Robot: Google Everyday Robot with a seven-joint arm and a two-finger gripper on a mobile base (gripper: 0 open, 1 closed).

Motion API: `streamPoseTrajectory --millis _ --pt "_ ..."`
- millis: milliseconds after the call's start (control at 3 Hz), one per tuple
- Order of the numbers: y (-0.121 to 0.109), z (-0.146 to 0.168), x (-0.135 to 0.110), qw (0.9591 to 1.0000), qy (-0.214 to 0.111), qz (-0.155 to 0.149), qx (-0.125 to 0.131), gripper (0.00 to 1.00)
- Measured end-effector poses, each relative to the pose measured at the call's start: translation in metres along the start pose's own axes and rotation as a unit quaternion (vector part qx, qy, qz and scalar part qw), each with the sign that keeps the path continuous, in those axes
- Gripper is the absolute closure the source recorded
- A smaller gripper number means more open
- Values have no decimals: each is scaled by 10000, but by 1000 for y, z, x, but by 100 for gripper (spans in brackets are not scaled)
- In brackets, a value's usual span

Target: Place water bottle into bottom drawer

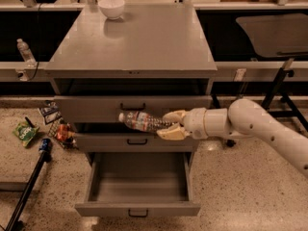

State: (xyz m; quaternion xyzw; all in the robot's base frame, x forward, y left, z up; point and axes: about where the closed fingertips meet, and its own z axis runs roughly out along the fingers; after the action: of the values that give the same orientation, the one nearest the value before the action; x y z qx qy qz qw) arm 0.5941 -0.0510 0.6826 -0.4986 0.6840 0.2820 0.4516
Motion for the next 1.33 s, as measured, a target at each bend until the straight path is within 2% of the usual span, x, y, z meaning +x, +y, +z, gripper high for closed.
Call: streamPoseTrajectory --millis 333,667,1000,1333 --pt "0 55 65 9991 -81 -5 -405 100" --pt "11 99 124 9969 32 -28 -782 100" --pt "21 126 159 9970 162 -96 -756 100" --pt "17 130 162 9977 171 -95 -648 100"
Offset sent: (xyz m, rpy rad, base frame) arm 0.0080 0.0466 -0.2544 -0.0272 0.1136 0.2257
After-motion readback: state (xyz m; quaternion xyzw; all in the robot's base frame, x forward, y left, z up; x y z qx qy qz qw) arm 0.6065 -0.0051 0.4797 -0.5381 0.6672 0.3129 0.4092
